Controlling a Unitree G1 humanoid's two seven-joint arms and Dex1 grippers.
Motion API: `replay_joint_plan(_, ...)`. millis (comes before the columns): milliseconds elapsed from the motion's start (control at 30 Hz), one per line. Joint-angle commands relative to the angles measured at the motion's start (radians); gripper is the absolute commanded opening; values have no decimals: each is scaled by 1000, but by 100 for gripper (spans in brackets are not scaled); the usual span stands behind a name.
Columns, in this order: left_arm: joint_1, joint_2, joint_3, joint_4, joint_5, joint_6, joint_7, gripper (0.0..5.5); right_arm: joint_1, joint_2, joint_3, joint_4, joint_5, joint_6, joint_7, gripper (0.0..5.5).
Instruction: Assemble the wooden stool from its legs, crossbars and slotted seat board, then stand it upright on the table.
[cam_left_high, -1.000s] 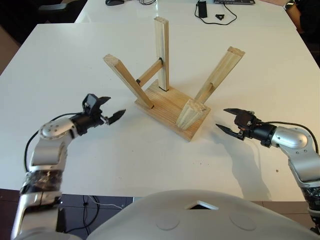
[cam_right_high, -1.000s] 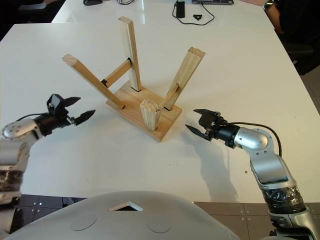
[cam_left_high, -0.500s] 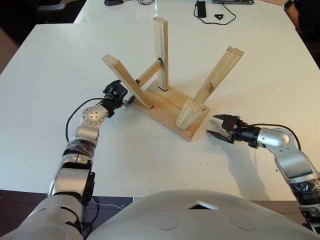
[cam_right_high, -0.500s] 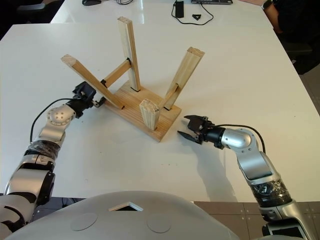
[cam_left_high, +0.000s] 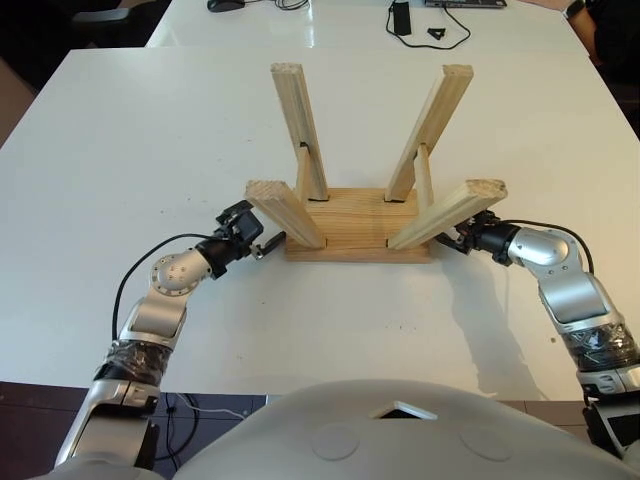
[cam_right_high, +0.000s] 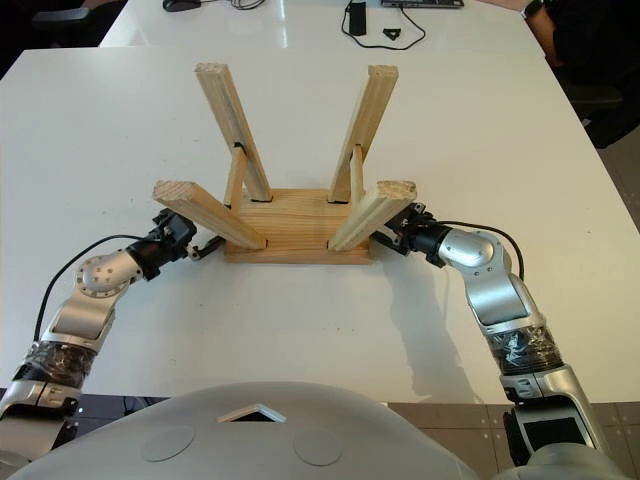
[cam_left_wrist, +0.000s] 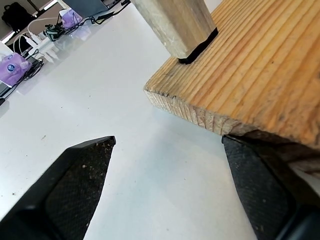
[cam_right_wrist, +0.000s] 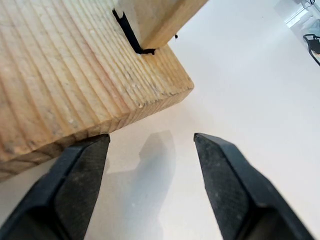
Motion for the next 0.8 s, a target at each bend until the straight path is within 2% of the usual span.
replay_joint_plan(33, 114, 20, -15, -58, 23, 40, -21, 398, 46, -12, -60, -61, 65, -64, 22, 312)
replay_joint_plan(233, 159, 16, -13, -70, 70, 34, 18, 398, 103, -51, -115, -57, 76, -92, 30, 312)
replay_joint_plan(433, 193, 46, 10, -96, 50, 20, -2, 398, 156, -38, -45, -78, 78, -132, 79, 312)
replay_joint_plan(533, 237, 64, -25, -154, 43, 4, -50, 398, 192, -36, -21, -106, 78, -134, 86, 312)
replay_joint_plan(700, 268, 75, -39, -196, 29, 12, -60, 398, 209, -48, -15, -120, 76, -132, 94, 312)
replay_joint_plan(800, 275, 102, -1, -173, 13, 8, -63, 398, 222, -62, -14, -133, 76, -129, 102, 312)
